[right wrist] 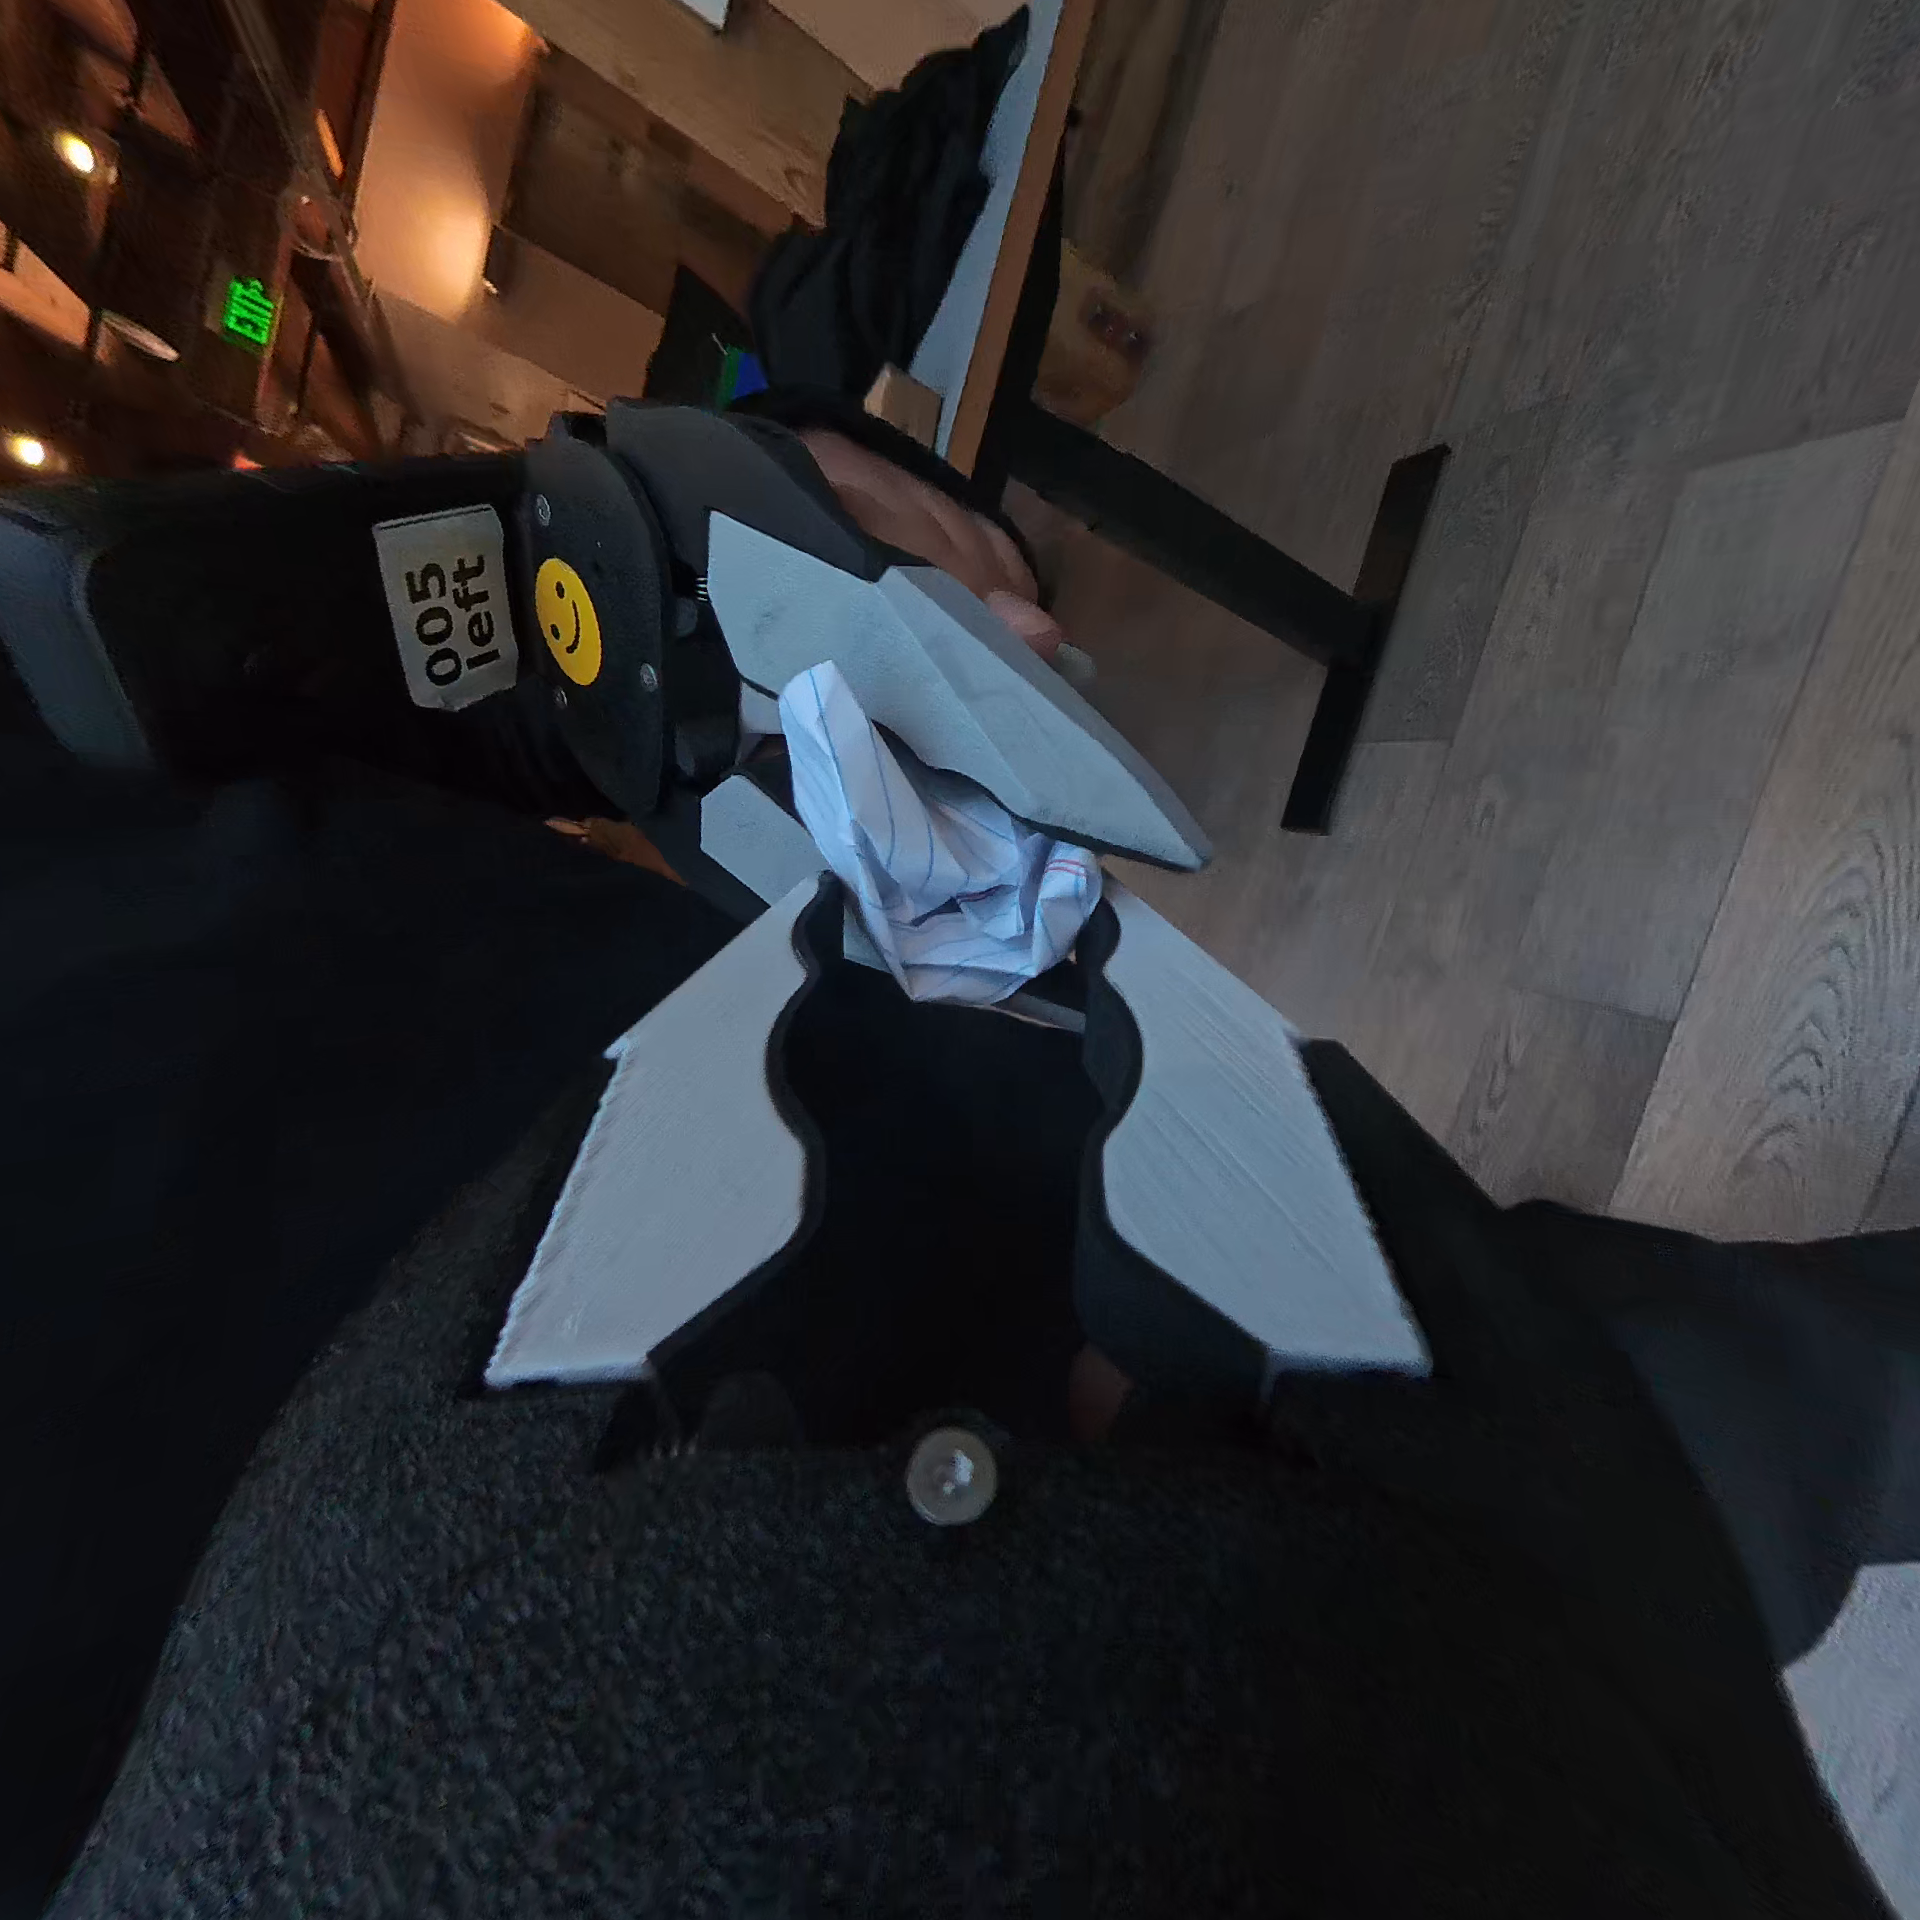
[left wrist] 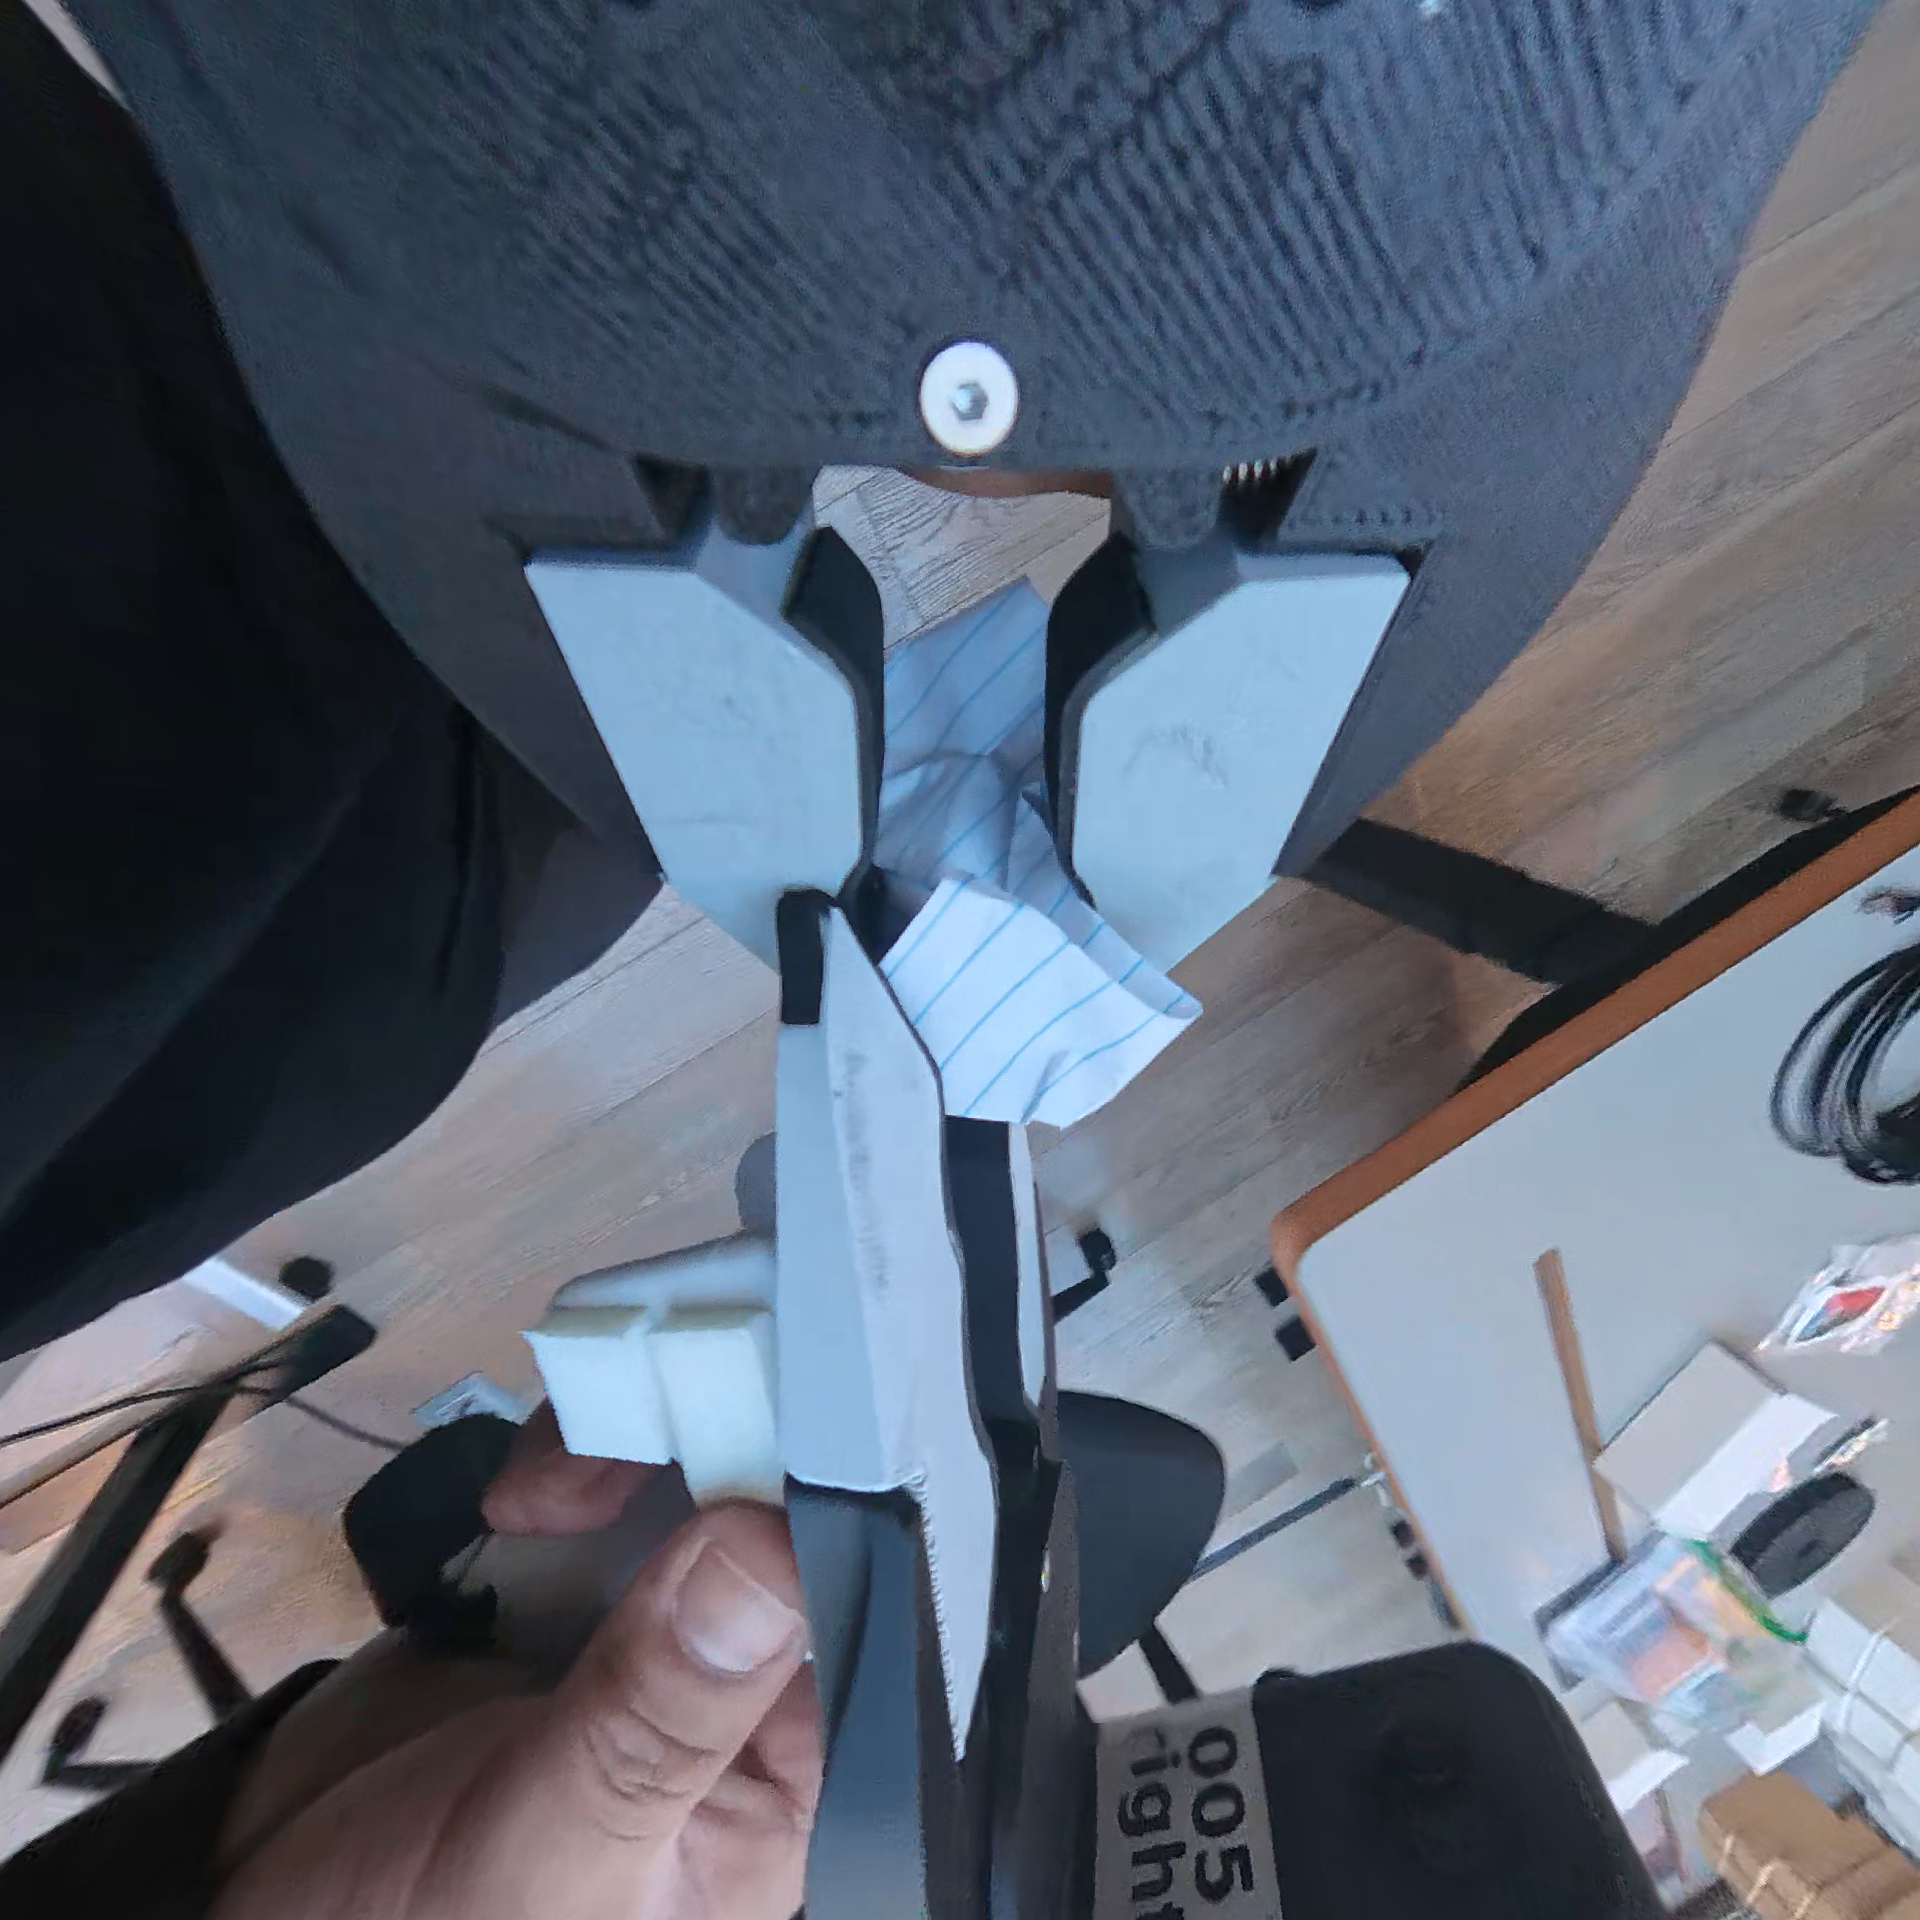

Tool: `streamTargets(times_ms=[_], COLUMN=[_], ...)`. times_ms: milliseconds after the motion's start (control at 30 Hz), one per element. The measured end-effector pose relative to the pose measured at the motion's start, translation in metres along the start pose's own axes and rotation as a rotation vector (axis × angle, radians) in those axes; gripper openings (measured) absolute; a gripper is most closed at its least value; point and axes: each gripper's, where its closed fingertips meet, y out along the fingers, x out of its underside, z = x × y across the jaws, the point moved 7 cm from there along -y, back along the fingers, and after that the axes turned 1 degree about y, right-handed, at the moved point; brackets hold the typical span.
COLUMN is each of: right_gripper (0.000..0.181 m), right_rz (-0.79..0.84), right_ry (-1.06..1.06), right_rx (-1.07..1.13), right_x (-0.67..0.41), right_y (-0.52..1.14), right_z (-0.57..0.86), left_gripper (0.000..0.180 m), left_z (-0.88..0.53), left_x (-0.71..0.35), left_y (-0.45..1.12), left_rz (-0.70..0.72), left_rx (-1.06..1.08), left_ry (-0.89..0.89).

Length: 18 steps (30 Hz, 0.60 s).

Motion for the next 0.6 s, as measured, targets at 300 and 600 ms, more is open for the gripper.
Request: streamTargets(times_ms=[300, 600], right_gripper=[0.037, 0.033], right_rz=[-0.028, -0.084], right_ry=[-0.051, -0.249], right_rx=[-0.239, -0.153], right_x=[-0.218, -0.388], right_y=[0.011, 0.025], right_z=[0.093, 0.131], left_gripper=[0.028, 0.030], left_z=[-0.227, -0.386], left_x=[0.048, 0.089], left_y=[0.007, -0.001], left_rz=[-0.118, -0.095], left_rx=[-0.087, -0.187], left_ry=[-0.152, -0.081])
